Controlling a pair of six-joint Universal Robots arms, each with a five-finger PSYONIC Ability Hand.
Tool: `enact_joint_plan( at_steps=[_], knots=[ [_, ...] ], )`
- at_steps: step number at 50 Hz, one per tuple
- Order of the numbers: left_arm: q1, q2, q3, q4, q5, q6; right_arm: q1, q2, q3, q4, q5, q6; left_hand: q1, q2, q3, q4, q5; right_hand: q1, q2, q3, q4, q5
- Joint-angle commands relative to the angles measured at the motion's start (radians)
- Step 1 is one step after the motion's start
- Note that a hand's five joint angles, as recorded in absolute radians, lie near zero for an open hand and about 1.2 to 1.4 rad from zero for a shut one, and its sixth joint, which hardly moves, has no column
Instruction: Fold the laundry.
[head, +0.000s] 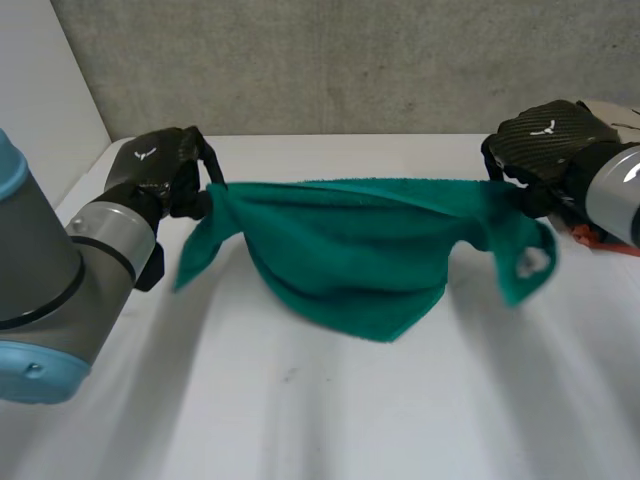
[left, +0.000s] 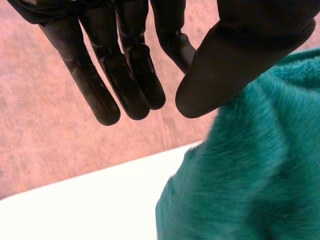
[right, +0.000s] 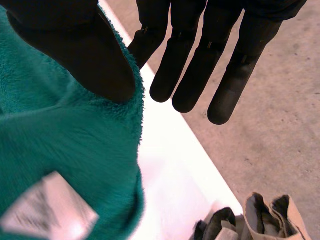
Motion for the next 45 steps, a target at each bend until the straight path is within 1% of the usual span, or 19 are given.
enact_joint_plan(
  at_steps=[1, 5, 6, 10, 11, 13, 14, 18, 21, 24, 27, 34, 35, 36, 37, 38, 42, 43, 45],
  knots=[
    [0.01, -0.112, 0.001, -0.07, 0.043, 0.122, 0.005, 0.037, -0.004, 0.07, -0.003, -0.048, 0.234, 0.201, 0.208, 0.199, 0.207, 0.276, 0.222, 0.207, 0.199, 0.21],
    [0.009, -0.229, 0.073, -0.024, 0.036, 0.216, 0.015, 0.163, -0.036, 0.017, 0.008, -0.039, 0.234, 0.201, 0.208, 0.199, 0.207, 0.276, 0.222, 0.207, 0.199, 0.21],
    [0.01, -0.265, 0.125, 0.019, 0.031, 0.246, 0.015, 0.189, -0.051, -0.005, 0.011, -0.033, 0.234, 0.201, 0.208, 0.199, 0.207, 0.276, 0.222, 0.207, 0.199, 0.21],
    [0.015, -0.35, 0.284, 0.134, 0.025, 0.308, 0.015, 0.281, -0.146, -0.161, 0.056, 0.046, 0.234, 0.201, 0.208, 0.199, 0.207, 0.276, 0.222, 0.207, 0.199, 0.21],
    [0.016, -0.364, 0.323, 0.162, 0.025, 0.317, 0.02, 0.301, -0.196, -0.242, 0.089, 0.078, 0.234, 0.201, 0.208, 0.199, 0.207, 0.276, 0.222, 0.207, 0.199, 0.21],
    [0.016, -0.382, 0.399, 0.218, 0.025, 0.336, 0.026, 0.312, -0.25, -0.342, 0.126, 0.105, 0.234, 0.201, 0.208, 0.199, 0.207, 0.276, 0.222, 0.207, 0.199, 0.21],
    [0.015, -0.387, 0.468, 0.275, 0.025, 0.358, 0.032, 0.312, -0.292, -0.453, 0.157, 0.131, 0.234, 0.201, 0.208, 0.199, 0.207, 0.276, 0.222, 0.207, 0.199, 0.21],
    [0.018, -0.381, 0.588, 0.435, 0.034, 0.397, 0.04, 0.286, -0.326, -0.728, 0.191, 0.155, 0.234, 0.201, 0.208, 0.199, 0.207, 0.276, 0.222, 0.207, 0.199, 0.21],
    [0.016, -0.37, 0.63, 0.527, 0.033, 0.4, 0.051, 0.254, -0.32, -0.83, 0.192, 0.156, 0.234, 0.201, 0.208, 0.199, 0.207, 0.276, 0.222, 0.207, 0.199, 0.21],
    [0.016, -0.327, 0.618, 0.555, 0.031, 0.4, 0.086, 0.229, -0.31, -0.835, 0.183, 0.156, 0.234, 0.201, 0.208, 0.199, 0.207, 0.276, 0.222, 0.207, 0.199, 0.21],
    [0.016, -0.296, 0.575, 0.529, 0.031, 0.4, 0.112, 0.22, -0.275, -0.789, 0.166, 0.156, 0.234, 0.201, 0.208, 0.199, 0.207, 0.276, 0.222, 0.207, 0.199, 0.21],
    [0.002, -0.255, 0.313, 0.342, 0.023, 0.392, 0.123, 0.218, -0.13, -0.6, 0.129, 0.156, 0.234, 0.201, 0.208, 0.199, 0.207, 0.276, 0.222, 0.207, 0.199, 0.21],
    [-0.001, -0.255, 0.279, 0.316, 0.022, 0.389, 0.123, 0.218, -0.113, -0.596, 0.126, 0.156, 0.066, 0.032, 0.04, 0.031, 0.039, 0.276, 0.222, 0.207, 0.199, 0.21],
    [-0.008, -0.259, 0.218, 0.276, 0.02, 0.376, 0.124, 0.217, -0.097, -0.596, 0.125, 0.156, -0.363, -0.397, -0.389, -0.398, -0.39, 0.276, 0.222, 0.207, 0.199, 0.21],
    [-0.016, -0.264, 0.193, 0.259, 0.019, 0.363, 0.127, 0.208, -0.074, -0.596, 0.123, 0.156, -0.548, -0.581, -0.574, -0.583, -0.574, 0.276, 0.222, 0.207, 0.199, 0.21],
    [-0.027, -0.267, 0.173, 0.245, 0.017, 0.35, 0.127, 0.2, -0.067, -0.596, 0.122, 0.156, -0.646, -0.679, -0.672, -0.68, -0.672, 0.276, 0.222, 0.207, 0.199, 0.21],
    [-0.073, -0.31, 0.117, 0.219, 0.016, 0.222, 0.147, 0.14, -0.059, -0.59, 0.125, 0.156, -0.74, -0.774, -0.766, -0.775, -0.767, 0.276, 0.222, 0.207, 0.199, 0.21],
    [-0.082, -0.336, 0.117, 0.211, 0.016, 0.154, 0.156, 0.126, -0.059, -0.588, 0.125, 0.156, -0.758, -0.791, -0.784, -0.793, -0.784, 0.276, 0.222, 0.207, 0.199, 0.21],
    [-0.088, -0.356, 0.117, 0.206, 0.016, 0.08, 0.192, 0.086, -0.063, -0.586, 0.126, 0.156, -0.758, -0.791, -0.784, -0.793, -0.785, 0.276, 0.222, 0.207, 0.199, 0.21]
  ],
)
